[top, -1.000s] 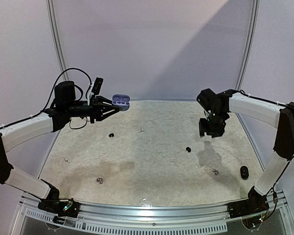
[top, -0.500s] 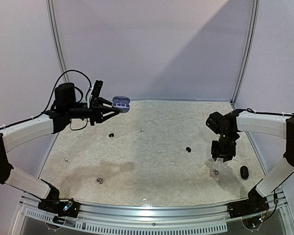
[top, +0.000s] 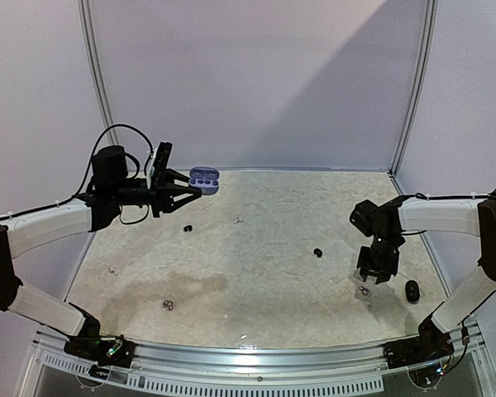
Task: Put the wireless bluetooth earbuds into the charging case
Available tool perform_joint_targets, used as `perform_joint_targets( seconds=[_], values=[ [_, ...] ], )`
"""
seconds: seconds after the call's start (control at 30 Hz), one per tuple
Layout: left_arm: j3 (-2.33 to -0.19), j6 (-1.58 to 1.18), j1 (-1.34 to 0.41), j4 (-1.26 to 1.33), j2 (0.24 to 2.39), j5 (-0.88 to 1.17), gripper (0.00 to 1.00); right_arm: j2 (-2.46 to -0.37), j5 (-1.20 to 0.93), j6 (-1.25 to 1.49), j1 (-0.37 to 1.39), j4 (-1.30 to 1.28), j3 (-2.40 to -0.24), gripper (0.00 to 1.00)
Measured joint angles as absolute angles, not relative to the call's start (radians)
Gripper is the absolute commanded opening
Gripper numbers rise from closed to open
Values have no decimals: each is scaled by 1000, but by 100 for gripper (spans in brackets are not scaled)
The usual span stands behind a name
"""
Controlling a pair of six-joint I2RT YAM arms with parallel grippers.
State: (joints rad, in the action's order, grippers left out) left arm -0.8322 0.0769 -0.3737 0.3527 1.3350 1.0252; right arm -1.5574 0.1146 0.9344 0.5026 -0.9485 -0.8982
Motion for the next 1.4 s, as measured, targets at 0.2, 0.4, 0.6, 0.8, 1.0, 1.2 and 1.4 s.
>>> perform_joint_targets(
  seconds=[0.2, 0.4, 0.6, 0.8, 1.0, 1.2, 1.4],
  values=[
    [-829, 77, -374, 356, 1335, 1025, 0, -1557, 109, 949, 502, -937, -879, 25],
    [-828, 77, -374, 356, 1335, 1025, 0, -1520, 90, 966, 502, -928, -840, 22],
    [-828, 78, -375, 356, 1335, 1024, 0, -1510, 48, 972, 501, -897, -807, 20],
    [-828, 78, -375, 356, 1335, 1024, 0, -1510, 15, 972, 501, -863, -803, 20],
    [-827, 83, -375, 356, 1335, 1024, 0, -1510, -36, 972, 502, -836, -797, 19],
    [-827, 94, -375, 355, 1335, 1023, 0, -1510, -63, 976, 504, -821, -783, 15],
    [-826, 102, -375, 355, 1335, 1022, 0, -1508, -71, 987, 504, -814, -779, 13]
  ],
)
